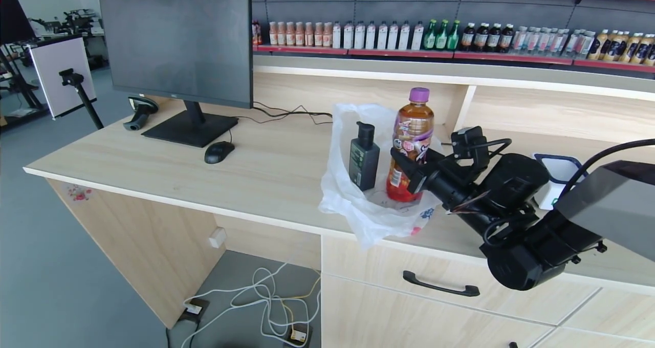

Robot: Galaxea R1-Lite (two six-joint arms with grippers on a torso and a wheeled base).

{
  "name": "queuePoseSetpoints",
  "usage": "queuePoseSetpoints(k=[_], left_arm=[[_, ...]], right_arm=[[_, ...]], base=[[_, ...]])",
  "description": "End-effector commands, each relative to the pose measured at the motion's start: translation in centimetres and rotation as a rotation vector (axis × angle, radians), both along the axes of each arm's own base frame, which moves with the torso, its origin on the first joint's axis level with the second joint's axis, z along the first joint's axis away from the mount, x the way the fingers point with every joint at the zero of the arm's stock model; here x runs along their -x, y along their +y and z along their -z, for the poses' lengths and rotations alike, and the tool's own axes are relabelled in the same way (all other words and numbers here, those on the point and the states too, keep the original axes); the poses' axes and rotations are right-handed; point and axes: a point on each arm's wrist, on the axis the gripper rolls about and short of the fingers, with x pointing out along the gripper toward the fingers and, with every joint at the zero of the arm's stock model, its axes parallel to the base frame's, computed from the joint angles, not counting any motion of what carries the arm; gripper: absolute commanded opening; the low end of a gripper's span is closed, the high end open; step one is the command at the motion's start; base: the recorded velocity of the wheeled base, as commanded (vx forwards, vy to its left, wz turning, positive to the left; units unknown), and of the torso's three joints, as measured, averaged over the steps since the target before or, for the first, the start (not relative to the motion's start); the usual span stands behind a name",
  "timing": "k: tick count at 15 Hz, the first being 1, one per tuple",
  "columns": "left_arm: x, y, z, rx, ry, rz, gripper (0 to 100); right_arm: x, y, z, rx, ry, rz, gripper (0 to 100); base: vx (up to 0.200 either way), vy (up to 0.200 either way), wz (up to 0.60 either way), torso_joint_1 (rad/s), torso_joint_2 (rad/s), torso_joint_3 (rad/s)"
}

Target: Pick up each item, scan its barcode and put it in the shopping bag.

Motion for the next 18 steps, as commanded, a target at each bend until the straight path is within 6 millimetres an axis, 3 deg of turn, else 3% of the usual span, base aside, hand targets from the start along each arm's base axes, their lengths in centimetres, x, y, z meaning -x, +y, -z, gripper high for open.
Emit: queuePoseSetpoints(k=[1,6,7,10,18], left_arm=[[0.0,0.0,0.0,0.001,0.001,0.000,100],[0.0,0.0,0.0,0.001,0.001,0.000,100],[0.0,0.0,0.0,0.001,0.001,0.000,100],[0.0,0.0,0.0,0.001,0.001,-0.002,100],[0.0,0.0,0.0,-0.001,0.001,-0.002,100]], right_arm=[[-0.1,0.1,0.3,0.004,0.010,-0.003,0],[-0.2,0.2,0.2,-0.001,0.005,-0.004,0],[-0.2,0.2,0.2,-0.001,0.005,-0.004,100],[0.3,0.0,0.7,0.005,0.032,-0.005,100],[3.5,0.4,-2.1,-0.006,-0.007,-0.047,100]], base=[[0.000,0.000,0.00,0.000,0.00,0.000],[0.000,0.000,0.00,0.000,0.00,0.000],[0.000,0.000,0.00,0.000,0.00,0.000],[0.000,0.000,0.00,0.000,0.00,0.000],[0.000,0.000,0.00,0.000,0.00,0.000]])
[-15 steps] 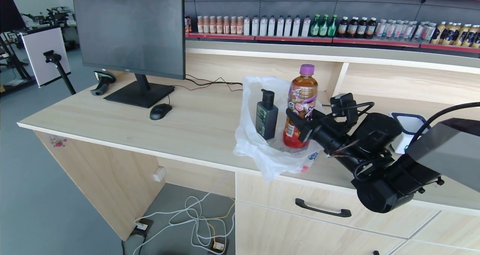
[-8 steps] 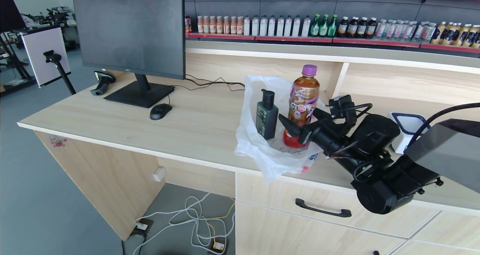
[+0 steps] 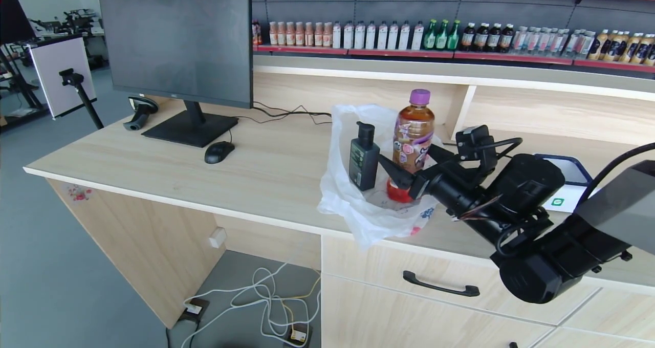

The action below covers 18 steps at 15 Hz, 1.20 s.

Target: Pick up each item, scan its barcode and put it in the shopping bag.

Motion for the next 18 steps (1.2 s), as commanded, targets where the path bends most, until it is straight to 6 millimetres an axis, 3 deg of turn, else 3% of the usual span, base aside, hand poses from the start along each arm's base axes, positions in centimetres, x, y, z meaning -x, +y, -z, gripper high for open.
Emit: queuePoseSetpoints(k=[1,9,12,14,16,18], left_arm=[[0.0,0.0,0.0,0.002,0.001,-0.001,100],[0.0,0.0,0.0,0.002,0.001,0.001,100],[0.0,0.0,0.0,0.002,0.001,0.001,100],[0.0,0.0,0.0,0.002,0.001,0.001,100],[0.0,0.0,0.0,0.002,0.001,0.001,100],[0.0,0.0,0.0,0.000,0.001,0.001,100]], right_arm=[[1.4,-0.5,-1.4,-0.007,-0.022,-0.002,100],[8.3,-4.0,-3.6,0.011,-0.028,0.022,100],[14.1,-6.4,-3.2,0.039,-0.003,0.032,100],[19.4,-8.5,-1.4,0.060,0.050,0.034,100],[22.0,-9.7,-2.2,0.036,0.042,0.085,100],[24.2,-10.7,-1.6,0.064,0.116,0.097,100]], base=[[0.000,0.000,0.00,0.000,0.00,0.000],[0.000,0.000,0.00,0.000,0.00,0.000],[0.000,0.000,0.00,0.000,0.00,0.000],[0.000,0.000,0.00,0.000,0.00,0.000],[0.000,0.000,0.00,0.000,0.00,0.000],[0.000,0.000,0.00,0.000,0.00,0.000]])
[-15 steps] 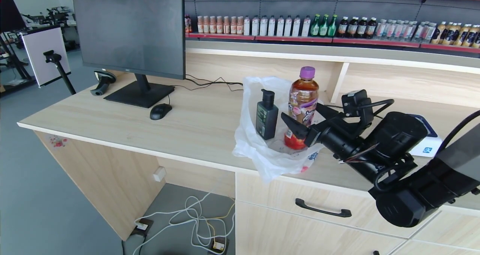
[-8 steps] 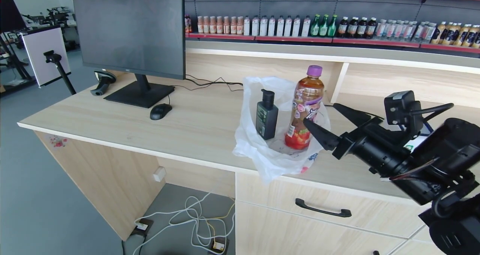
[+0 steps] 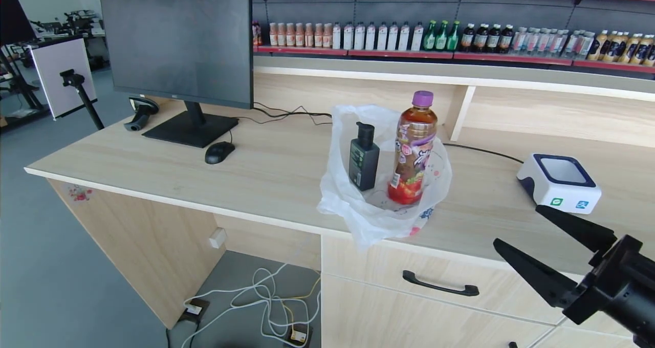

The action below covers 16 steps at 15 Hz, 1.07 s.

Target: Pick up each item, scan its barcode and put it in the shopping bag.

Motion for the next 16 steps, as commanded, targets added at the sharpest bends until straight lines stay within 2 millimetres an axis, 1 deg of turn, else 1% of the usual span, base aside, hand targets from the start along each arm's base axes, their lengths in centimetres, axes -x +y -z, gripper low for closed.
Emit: queuePoseSetpoints(k=[1,4,5,7,9,11,12,13,15,16], left_arm=[[0.0,0.0,0.0,0.000,0.001,0.000,100],[0.0,0.0,0.0,0.000,0.001,0.000,100],[0.0,0.0,0.0,0.000,0.001,0.000,100],[0.0,0.0,0.0,0.000,0.001,0.000,100],[0.0,0.0,0.0,0.000,0.001,0.000,100],[0.0,0.0,0.0,0.002,0.001,0.000,100],[0.0,0.0,0.0,0.002,0.000,0.000,100],[0.0,0.0,0.0,0.002,0.000,0.000,100],[0.0,0.0,0.0,0.002,0.000,0.000,100],[0.0,0.0,0.0,0.000,0.000,0.000,100]], right_arm=[[5.4,-2.3,0.1,0.004,0.020,0.031,100],[8.9,-3.5,2.9,0.116,0.163,0.030,100],[9.8,-3.8,3.6,0.132,0.189,0.029,100],[11.7,-4.6,5.0,0.136,0.216,0.032,100],[14.3,-5.5,7.3,0.126,0.201,0.051,100],[14.9,-5.7,7.3,0.087,0.177,0.142,100],[14.9,-5.7,7.6,0.053,0.183,0.235,100],[14.8,-5.9,7.8,0.038,0.194,0.294,100],[14.8,-5.8,7.8,0.050,0.194,0.309,100],[14.8,-5.7,7.7,0.044,0.199,0.357,100]], base=[[0.000,0.000,0.00,0.000,0.00,0.000],[0.000,0.000,0.00,0.000,0.00,0.000],[0.000,0.000,0.00,0.000,0.00,0.000],[0.000,0.000,0.00,0.000,0.00,0.000],[0.000,0.000,0.00,0.000,0.00,0.000],[0.000,0.000,0.00,0.000,0.00,0.000],[0.000,0.000,0.00,0.000,0.00,0.000],[0.000,0.000,0.00,0.000,0.00,0.000],[0.000,0.000,0.00,0.000,0.00,0.000],[0.000,0.000,0.00,0.000,0.00,0.000]])
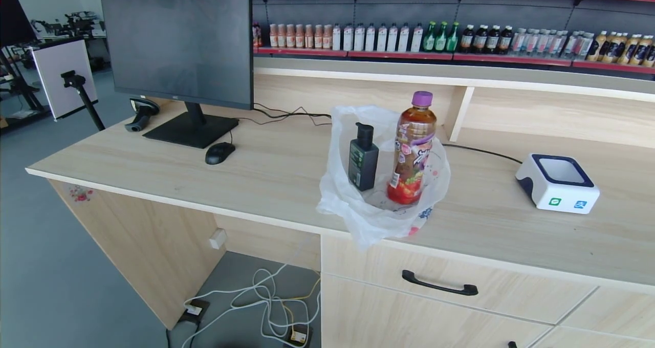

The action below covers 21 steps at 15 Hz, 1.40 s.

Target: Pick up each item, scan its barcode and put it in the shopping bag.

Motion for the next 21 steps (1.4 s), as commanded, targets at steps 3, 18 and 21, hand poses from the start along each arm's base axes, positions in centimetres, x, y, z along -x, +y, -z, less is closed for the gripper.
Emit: queuePoseSetpoints(k=[3,18,21], left_arm=[[-0.01,0.00,-0.01,0.001,0.000,-0.001,100],[-0.01,0.00,0.01,0.001,0.002,-0.002,100],[-0.01,0.00,0.01,0.000,0.002,-0.001,100]], right_arm=[[0.42,0.40,0.15,-0.017,-0.047,0.266,100],[0.91,0.31,0.27,-0.045,-0.110,0.222,100],[0.91,0.31,0.27,-0.043,-0.110,0.222,100]], base=[[0.000,0.000,0.00,0.000,0.00,0.000],[-0.160,0.000,-0.24,0.001,0.00,0.003],[-0.133,0.000,0.00,-0.002,0.00,0.000]])
